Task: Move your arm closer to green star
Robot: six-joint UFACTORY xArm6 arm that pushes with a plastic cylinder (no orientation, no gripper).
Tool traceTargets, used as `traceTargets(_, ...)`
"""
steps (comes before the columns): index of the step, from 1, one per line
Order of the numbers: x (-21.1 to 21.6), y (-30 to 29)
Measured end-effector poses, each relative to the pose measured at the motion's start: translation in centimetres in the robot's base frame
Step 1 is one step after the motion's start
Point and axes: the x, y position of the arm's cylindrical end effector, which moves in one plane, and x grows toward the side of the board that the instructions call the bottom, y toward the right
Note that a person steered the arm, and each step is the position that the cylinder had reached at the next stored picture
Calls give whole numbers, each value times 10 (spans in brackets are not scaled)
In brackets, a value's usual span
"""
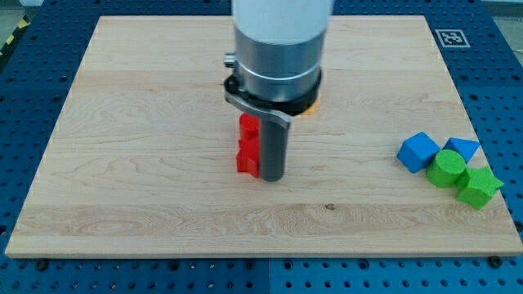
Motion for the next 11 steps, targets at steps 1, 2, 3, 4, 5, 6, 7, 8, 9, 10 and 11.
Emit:
traceTargets(1,-6,-14)
traceTargets(2,-1,-3)
traceTargets(3,24,60)
traceTargets(4,54,148)
traceTargets(5,73,230)
traceTargets(6,76,284)
traceTargets(7,58,316)
traceTargets(8,39,331)
traceTargets(9,17,331)
traceTargets(10,17,331)
traceTargets(11,9,315)
